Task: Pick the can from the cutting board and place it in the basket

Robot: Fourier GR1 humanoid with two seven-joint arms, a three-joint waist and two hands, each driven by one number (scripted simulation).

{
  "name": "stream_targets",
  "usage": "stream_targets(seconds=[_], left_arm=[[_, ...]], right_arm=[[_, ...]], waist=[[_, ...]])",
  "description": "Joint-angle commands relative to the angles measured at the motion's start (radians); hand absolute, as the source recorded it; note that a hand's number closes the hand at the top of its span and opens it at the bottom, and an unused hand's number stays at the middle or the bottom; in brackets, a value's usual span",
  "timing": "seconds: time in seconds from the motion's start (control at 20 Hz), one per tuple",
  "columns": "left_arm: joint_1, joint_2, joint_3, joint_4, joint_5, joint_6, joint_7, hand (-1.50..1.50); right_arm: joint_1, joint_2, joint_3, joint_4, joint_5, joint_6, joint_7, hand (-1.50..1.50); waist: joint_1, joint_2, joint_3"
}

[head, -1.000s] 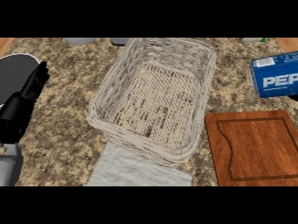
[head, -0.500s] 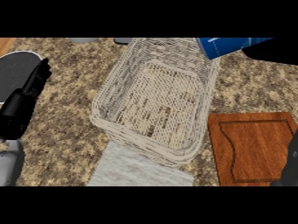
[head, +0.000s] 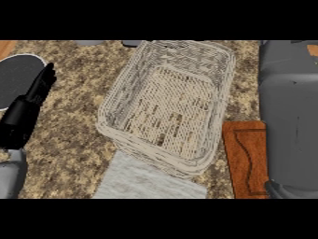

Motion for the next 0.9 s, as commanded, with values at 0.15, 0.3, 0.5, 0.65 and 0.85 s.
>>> stream_targets(seconds=[0.15, 0.3, 0.5, 0.65, 0.85], left_arm=[[0.052, -0.047, -0.034, 0.002, -0.049, 0.042, -0.054, 0.00], [0.000, -0.026, -0.016, 0.007, -0.023, 0.015, -0.005, 0.00], [0.009, -0.002, 0.012, -0.028, 0.008, -0.009, 0.023, 0.00], [0.020, 0.014, 0.020, -0.022, 0.007, -0.022, -0.003, 0.00], [0.007, -0.012, 0.009, -0.020, -0.004, -0.004, 0.020, 0.00]], right_arm=[[-0.022, 0.036, 0.075, 0.157, -0.027, -0.010, 0.127, 1.50], [0.014, -0.009, 0.083, 0.187, 0.012, 0.059, 0.066, 1.50], [-0.009, -0.041, 0.150, 0.226, 0.055, 0.157, 0.122, 1.50], [-0.015, -0.033, 0.208, 0.261, 0.102, 0.154, 0.104, 1.50], [-0.014, -0.049, 0.145, 0.233, 0.010, 0.263, 0.101, -1.50]], waist=[[0.002, 0.000, 0.000], [-0.009, 0.001, 0.001], [-0.008, -0.005, 0.001], [-0.003, -0.003, 0.000], [-0.013, -0.004, 0.001]])
